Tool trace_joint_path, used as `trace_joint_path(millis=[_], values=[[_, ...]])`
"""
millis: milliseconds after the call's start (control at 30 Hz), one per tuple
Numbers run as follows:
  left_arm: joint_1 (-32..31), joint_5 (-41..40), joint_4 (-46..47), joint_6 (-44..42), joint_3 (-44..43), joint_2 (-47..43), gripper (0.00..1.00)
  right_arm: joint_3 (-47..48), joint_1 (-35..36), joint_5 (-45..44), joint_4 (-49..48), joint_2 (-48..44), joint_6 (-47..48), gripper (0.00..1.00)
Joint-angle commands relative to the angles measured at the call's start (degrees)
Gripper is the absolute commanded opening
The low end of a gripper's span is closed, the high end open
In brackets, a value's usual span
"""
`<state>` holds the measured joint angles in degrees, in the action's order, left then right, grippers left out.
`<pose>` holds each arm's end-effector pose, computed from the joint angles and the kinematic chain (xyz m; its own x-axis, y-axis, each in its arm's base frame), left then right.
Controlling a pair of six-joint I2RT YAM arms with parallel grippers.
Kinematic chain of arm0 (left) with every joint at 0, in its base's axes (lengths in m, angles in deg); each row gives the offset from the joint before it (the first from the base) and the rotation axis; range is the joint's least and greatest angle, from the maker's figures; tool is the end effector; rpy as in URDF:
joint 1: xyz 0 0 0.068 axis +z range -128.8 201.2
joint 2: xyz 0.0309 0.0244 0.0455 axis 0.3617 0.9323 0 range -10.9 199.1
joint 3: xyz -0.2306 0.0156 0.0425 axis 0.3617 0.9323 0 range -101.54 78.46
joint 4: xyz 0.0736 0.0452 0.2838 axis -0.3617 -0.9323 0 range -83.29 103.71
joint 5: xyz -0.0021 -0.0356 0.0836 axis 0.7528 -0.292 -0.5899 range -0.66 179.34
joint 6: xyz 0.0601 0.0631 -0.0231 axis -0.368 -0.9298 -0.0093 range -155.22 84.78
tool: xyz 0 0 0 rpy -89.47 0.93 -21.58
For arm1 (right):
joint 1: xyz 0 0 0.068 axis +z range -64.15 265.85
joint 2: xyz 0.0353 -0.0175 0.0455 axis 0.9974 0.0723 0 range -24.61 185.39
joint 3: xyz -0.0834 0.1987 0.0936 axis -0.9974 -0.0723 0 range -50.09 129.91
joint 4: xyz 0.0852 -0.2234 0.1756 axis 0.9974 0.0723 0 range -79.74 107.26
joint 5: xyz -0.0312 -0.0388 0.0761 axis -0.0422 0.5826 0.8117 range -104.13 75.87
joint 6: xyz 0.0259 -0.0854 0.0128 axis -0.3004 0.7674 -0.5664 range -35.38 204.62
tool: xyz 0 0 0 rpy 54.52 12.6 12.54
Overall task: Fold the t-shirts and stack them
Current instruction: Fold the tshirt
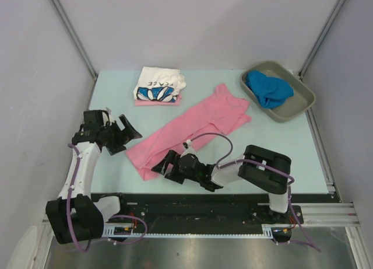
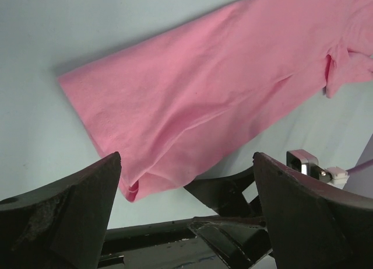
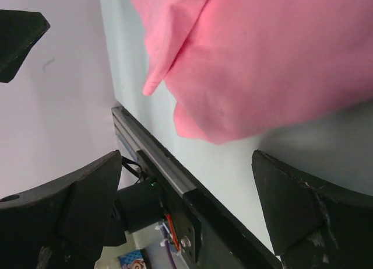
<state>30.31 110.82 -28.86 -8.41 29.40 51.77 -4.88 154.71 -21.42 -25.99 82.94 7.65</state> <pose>0.2893 0.0163 0.1813 -0.7565 -0.5463 -0.3596 -0.3219 0.7896 -0.5225 0.1575 0.3790 0.0379 -0.8970 0.3596 -0.2569 -0.0449 0.5043 0.8624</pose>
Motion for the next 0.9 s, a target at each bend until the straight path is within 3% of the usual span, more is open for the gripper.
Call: trace_joint_path(millis=[0,267,667,867], values=[[0.7,2.7,0.5,-1.7,-0.4,-0.4,1.00,2.9,-0.3,2.1,2.5,6.3,-1.2,0.97],[0.9,3.1,1.1,-2.5,0.5,0.3,1.00,5.9,-1.3,3.4,3.8,9.1,0.0,0.88],[1.1,4.8,1.0,-2.6,0.2,0.7,1.00,7.5,-2.8,4.0,5.4,9.7,1.3,0.50],[1.1,5.2,1.2,-2.7,0.2,0.5,1.00,8.2,-2.7,4.7,5.2,10.5,1.6,0.27]])
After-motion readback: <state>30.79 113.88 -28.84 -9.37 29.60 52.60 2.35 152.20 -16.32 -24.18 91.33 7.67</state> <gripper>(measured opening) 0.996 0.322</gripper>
